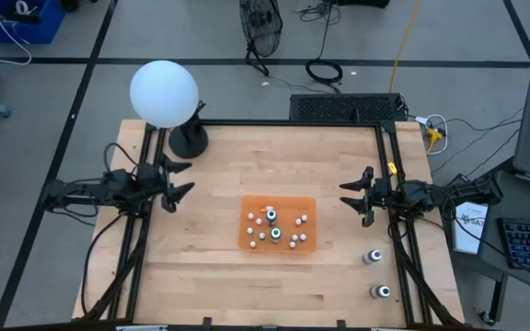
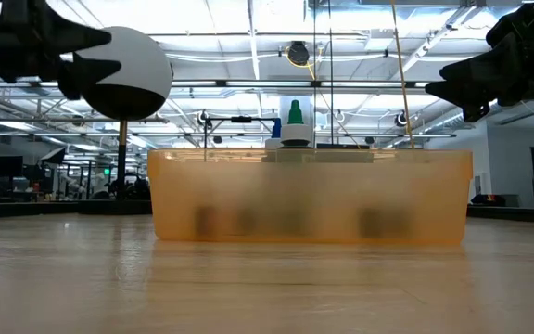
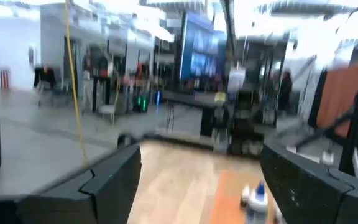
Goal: Pick & Place food coloring
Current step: Put the large purple food coloring bottle into the container
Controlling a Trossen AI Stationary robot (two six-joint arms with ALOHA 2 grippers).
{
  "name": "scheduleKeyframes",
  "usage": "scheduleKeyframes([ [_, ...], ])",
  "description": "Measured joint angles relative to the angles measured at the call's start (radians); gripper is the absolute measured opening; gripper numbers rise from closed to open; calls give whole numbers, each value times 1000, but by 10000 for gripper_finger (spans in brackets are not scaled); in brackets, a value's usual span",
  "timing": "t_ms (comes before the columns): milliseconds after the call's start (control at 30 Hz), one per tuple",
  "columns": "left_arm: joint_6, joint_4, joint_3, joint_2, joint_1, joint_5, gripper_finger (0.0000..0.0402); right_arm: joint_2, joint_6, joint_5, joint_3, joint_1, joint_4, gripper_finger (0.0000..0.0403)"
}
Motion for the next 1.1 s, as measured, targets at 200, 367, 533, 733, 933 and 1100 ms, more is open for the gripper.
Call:
scheduleKeyframes([
  [200,-35,-143,-1,1,0,18,322,0,0,0,0,0,0,183],
  [367,-40,-204,-1,1,0,18,313,0,0,0,0,0,0,183],
  [533,-25,-211,-1,0,0,31,317,0,0,0,0,0,0,183],
  [733,-14,-148,-30,2,40,136,328,0,0,0,0,0,0,183],
  [933,-46,-157,-30,5,120,175,321,0,0,0,0,0,0,183],
  [1100,-97,-161,-30,6,132,186,313,0,0,0,0,0,0,183],
])
